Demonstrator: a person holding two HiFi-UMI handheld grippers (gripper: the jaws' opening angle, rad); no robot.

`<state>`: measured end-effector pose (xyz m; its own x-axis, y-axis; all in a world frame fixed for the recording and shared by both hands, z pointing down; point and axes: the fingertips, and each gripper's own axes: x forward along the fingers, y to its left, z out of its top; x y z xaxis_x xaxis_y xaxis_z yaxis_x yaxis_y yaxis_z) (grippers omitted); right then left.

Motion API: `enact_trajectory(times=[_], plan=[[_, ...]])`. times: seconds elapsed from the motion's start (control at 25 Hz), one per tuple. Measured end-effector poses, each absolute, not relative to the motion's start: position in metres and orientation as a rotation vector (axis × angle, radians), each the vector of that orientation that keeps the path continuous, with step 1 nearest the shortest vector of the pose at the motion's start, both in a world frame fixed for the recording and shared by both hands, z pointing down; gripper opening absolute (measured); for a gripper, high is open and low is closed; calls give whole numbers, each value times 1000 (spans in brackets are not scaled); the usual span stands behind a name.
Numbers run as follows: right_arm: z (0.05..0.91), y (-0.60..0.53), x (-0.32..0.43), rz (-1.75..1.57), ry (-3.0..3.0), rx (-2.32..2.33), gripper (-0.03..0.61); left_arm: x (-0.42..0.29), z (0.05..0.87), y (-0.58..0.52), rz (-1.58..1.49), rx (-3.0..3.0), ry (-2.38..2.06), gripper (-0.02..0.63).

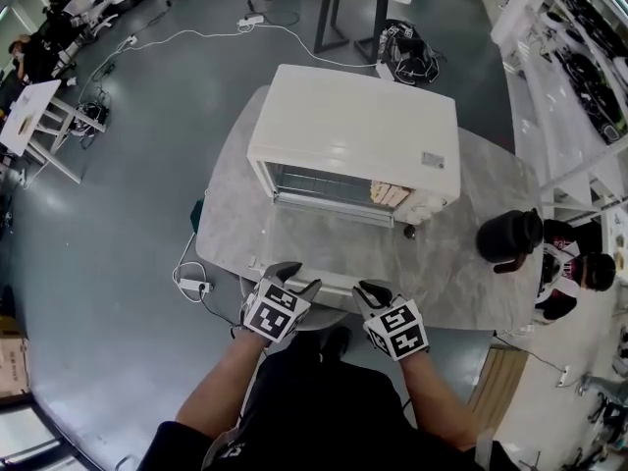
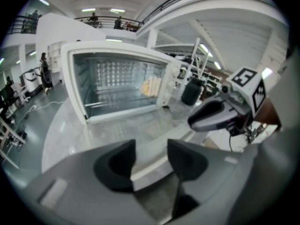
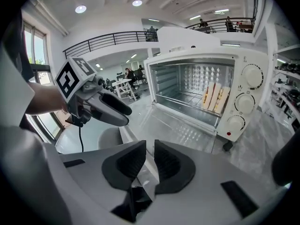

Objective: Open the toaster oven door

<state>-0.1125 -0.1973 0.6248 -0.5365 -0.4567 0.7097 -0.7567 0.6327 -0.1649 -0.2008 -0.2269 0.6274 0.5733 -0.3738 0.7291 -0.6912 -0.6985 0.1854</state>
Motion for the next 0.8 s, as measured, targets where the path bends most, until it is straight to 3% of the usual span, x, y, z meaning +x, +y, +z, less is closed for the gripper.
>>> enact_trajectory(times=[0.8], plan=[[692,-198,-109,884,-2107,986,44,-218,689,-231,942,2230,-834,198]])
